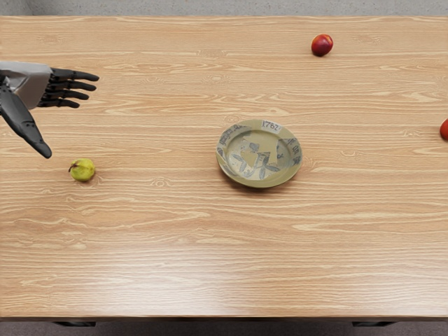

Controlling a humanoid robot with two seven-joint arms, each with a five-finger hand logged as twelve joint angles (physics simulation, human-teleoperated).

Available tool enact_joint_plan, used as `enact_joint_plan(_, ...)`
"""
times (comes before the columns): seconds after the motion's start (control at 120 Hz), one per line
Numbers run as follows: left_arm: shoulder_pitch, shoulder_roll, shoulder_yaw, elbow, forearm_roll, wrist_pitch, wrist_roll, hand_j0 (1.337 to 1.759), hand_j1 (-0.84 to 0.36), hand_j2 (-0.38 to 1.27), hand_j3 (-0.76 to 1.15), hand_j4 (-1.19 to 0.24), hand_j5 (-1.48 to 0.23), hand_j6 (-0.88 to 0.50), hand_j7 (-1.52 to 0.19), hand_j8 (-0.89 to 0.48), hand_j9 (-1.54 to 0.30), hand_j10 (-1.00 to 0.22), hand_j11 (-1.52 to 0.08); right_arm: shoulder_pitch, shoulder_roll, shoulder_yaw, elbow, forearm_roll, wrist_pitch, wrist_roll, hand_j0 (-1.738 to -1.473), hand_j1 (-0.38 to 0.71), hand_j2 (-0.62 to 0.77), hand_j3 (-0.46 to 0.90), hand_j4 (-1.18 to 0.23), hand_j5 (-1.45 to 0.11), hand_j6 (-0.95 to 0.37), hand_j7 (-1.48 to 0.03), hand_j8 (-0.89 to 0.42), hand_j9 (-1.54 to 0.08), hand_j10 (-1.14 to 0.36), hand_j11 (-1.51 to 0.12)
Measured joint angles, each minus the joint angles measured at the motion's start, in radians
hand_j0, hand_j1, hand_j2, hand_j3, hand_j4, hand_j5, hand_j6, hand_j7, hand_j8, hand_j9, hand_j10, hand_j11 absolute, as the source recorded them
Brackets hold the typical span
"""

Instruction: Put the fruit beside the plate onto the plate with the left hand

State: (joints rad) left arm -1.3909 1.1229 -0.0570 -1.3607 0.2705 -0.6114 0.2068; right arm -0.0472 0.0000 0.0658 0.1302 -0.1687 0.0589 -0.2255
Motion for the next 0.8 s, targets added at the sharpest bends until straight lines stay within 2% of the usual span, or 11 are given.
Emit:
enact_joint_plan(0.225,-0.007,0.005,-0.01,-0.001,0.005,0.0,0.009,1.658,0.33,0.0,0.0,-0.02,-0.03,-0.03,-0.03,-0.03,-0.03,-0.02,-0.03,0.0,0.0,-0.002,0.0,0.0,0.0,-0.001,-1.658,-0.35,0.0,0.0,0.0,0.0,0.0,0.0,0.0,0.0,0.0,0.0)
enact_joint_plan(0.267,-0.008,-0.007,-0.016,-0.001,0.005,0.0,0.047,1.658,0.33,0.0,0.0,-0.02,-0.03,-0.03,-0.03,-0.02,-0.03,-0.02,-0.03,0.0,0.0,-0.003,0.0,0.0,0.0,-0.001,-1.658,-0.35,0.0,0.0,0.0,0.0,0.0,0.0,0.0,0.0,0.0,0.0)
enact_joint_plan(0.308,-0.008,-0.05,-0.028,-0.001,0.006,0.0,0.12,1.658,0.33,0.0,0.0,-0.02,-0.03,-0.03,-0.03,-0.02,-0.03,-0.02,-0.03,0.0,0.0,-0.004,0.001,0.0,0.001,-0.001,-1.658,-0.35,0.0,0.0,0.0,0.0,0.0,0.0,0.0,0.0,0.0,0.0)
enact_joint_plan(0.375,-0.009,-0.065,-0.048,-0.001,0.016,0.0,0.228,1.658,0.33,0.0,0.0,-0.02,-0.03,-0.03,-0.03,-0.03,-0.03,-0.02,-0.03,-0.001,0.0,-0.005,0.001,0.0,0.002,-0.001,-1.658,-0.35,0.0,0.0,0.0,0.0,0.0,0.0,0.0,0.0,0.0,0.0)
enact_joint_plan(0.442,-0.008,-0.062,-0.068,-0.003,0.051,0.0,0.289,1.658,0.32,0.0,0.0,-0.03,-0.03,-0.03,-0.03,-0.03,-0.03,-0.02,-0.03,-0.001,0.0,-0.006,0.003,0.0,0.006,-0.001,-1.658,-0.35,0.0,0.0,0.0,0.0,0.0,0.0,0.0,0.0,0.0,0.0)
enact_joint_plan(0.517,-0.009,-0.081,-0.083,-0.02,0.103,0.0,0.325,1.658,0.32,0.0,0.0,-0.03,-0.03,-0.03,-0.03,-0.03,-0.03,-0.03,-0.03,-0.002,0.0,-0.007,0.003,0.0,0.007,-0.002,-1.658,-0.35,0.0,0.0,0.0,0.0,0.0,0.0,0.0,0.0,0.0,0.0)
enact_joint_plan(0.642,-0.011,-0.111,-0.108,-0.098,0.188,0.0,0.373,1.658,0.32,0.0,0.0,-0.03,-0.03,-0.03,-0.03,-0.03,-0.03,-0.03,-0.03,-0.003,0.0,-0.008,0.003,0.0,0.009,-0.002,-1.658,-0.35,0.0,0.0,0.0,0.0,0.0,0.0,0.0,0.0,0.0,0.0)
enact_joint_plan(0.8,-0.008,-0.189,-0.134,-0.148,0.288,0.0,0.397,1.658,0.31,0.01,0.0,-0.04,-0.04,-0.04,-0.04,-0.04,-0.04,-0.03,-0.04,-0.005,0.0,-0.009,0.003,0.0,0.009,-0.002,-1.658,-0.35,0.0,0.0,0.0,0.0,0.0,0.0,0.0,0.0,0.0,0.0)
